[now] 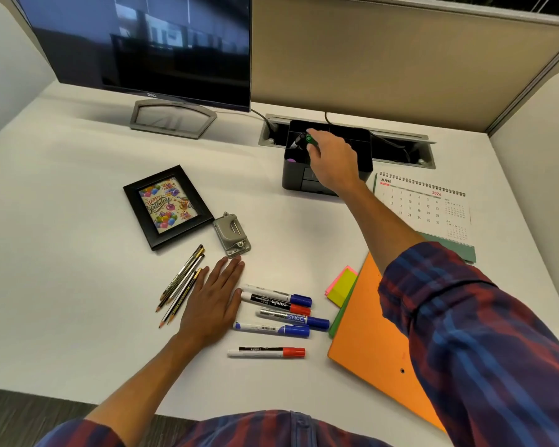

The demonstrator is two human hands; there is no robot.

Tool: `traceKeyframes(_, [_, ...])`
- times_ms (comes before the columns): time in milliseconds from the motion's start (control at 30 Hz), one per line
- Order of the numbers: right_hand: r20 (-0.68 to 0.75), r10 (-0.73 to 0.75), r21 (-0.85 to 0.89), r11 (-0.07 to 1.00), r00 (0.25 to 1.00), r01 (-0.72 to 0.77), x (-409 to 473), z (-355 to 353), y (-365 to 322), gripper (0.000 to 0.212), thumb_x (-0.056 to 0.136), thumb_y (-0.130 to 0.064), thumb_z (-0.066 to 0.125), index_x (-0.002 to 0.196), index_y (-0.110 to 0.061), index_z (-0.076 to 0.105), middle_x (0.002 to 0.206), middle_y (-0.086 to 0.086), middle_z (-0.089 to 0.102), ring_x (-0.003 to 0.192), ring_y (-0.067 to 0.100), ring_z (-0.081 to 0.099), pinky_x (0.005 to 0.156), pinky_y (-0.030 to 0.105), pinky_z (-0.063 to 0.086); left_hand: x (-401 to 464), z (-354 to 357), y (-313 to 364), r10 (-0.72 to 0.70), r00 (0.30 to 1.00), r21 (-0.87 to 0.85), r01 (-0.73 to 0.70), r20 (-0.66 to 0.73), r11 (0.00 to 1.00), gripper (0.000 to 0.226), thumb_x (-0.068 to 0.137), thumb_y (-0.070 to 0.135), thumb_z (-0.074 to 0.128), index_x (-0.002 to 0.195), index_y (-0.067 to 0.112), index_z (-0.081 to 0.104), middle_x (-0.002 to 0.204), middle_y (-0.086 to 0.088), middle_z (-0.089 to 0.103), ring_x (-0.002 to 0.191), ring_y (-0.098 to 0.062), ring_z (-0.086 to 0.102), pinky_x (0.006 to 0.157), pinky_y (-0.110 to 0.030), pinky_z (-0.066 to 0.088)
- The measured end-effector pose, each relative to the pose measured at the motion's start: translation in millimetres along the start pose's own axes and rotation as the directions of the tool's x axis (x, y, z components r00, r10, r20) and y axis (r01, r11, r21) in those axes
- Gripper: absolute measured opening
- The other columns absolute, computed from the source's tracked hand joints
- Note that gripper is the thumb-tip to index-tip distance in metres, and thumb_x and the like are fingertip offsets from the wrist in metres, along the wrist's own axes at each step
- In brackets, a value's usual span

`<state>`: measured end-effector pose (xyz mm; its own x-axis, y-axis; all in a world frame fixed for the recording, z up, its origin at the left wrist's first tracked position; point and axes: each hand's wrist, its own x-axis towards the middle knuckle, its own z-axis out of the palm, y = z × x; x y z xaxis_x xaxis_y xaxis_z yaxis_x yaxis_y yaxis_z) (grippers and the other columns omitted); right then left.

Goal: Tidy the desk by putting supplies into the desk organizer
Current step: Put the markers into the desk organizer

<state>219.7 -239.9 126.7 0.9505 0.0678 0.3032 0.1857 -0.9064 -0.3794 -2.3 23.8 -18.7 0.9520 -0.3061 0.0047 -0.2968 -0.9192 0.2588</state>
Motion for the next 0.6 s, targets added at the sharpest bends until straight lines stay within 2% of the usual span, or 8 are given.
traceKeyframes(100, [-0.032, -0.045, -0.027, 0.999, 0.998, 0.044, -7, 2, 2, 0.045, 0.1, -0.02, 0.044, 0.144, -0.016, 0.042, 0.141, 0.004, 0.052, 0.119, 0.023, 0.056, 0.091, 0.039, 0.049, 0, 1, 0, 0.001, 1.0, 0.004, -0.001, -0.004, 1.0, 0.057, 0.101, 0.043, 0.014, 0.154, 0.023, 0.018, 0.161, 0.007, 0.015, 0.149, -0.01, 0.005, 0.119, -0.04, 0.006])
traceKeyframes(267, [0.095, -0.129, -0.234, 0.961, 0.987, 0.148, -9, 11, 3, 0.057, 0.096, -0.018, 0.047, 0.15, -0.018, 0.03, 0.154, 0.01, 0.032, 0.133, 0.028, 0.041, 0.096, 0.045, 0.046, 1, -1, 0, 0.007, 1.0, -0.001, -0.007, -0.016, 1.0, 0.056, 0.1, 0.041, 0.019, 0.152, 0.022, 0.025, 0.159, 0.007, 0.023, 0.147, -0.012, 0.015, 0.118, -0.04, 0.01])
traceKeyframes(367, [0.099, -0.125, -0.269, 0.952, 0.987, 0.147, -10, 14, -4, 0.068, 0.093, -0.016, 0.051, 0.154, -0.021, 0.02, 0.157, 0.013, 0.025, 0.138, 0.03, 0.034, 0.099, 0.046, 0.04, 1, -1, 1, 0.005, 1.0, -0.003, -0.005, -0.021, 1.0, 0.056, 0.1, 0.041, 0.019, 0.153, 0.023, 0.024, 0.159, 0.008, 0.021, 0.148, -0.011, 0.013, 0.118, -0.04, 0.01])
traceKeyframes(500, [0.237, -0.057, -0.375, 0.916, 0.97, 0.146, -7, 17, -8, 0.065, 0.09, -0.021, 0.055, 0.15, -0.024, 0.029, 0.16, 0.01, 0.016, 0.145, 0.029, 0.019, 0.108, 0.051, 0.03, 0, -1, 0, 0.006, 1.0, -0.005, -0.006, -0.017, 1.0, 0.056, 0.1, 0.041, 0.018, 0.153, 0.022, 0.023, 0.159, 0.007, 0.02, 0.148, -0.01, 0.01, 0.119, -0.04, 0.008])
traceKeyframes(600, [0.241, -0.018, -0.37, 0.922, 0.97, 0.109, -7, 18, -9, 0.063, 0.091, -0.023, 0.055, 0.149, -0.022, 0.03, 0.159, 0.011, 0.019, 0.145, 0.03, 0.02, 0.11, 0.051, 0.028, 0, 0, 0, 0.007, 1.0, -0.007, -0.007, -0.026, 1.0, 0.056, 0.1, 0.041, 0.019, 0.153, 0.022, 0.025, 0.159, 0.007, 0.02, 0.148, -0.011, 0.011, 0.119, -0.04, 0.009])
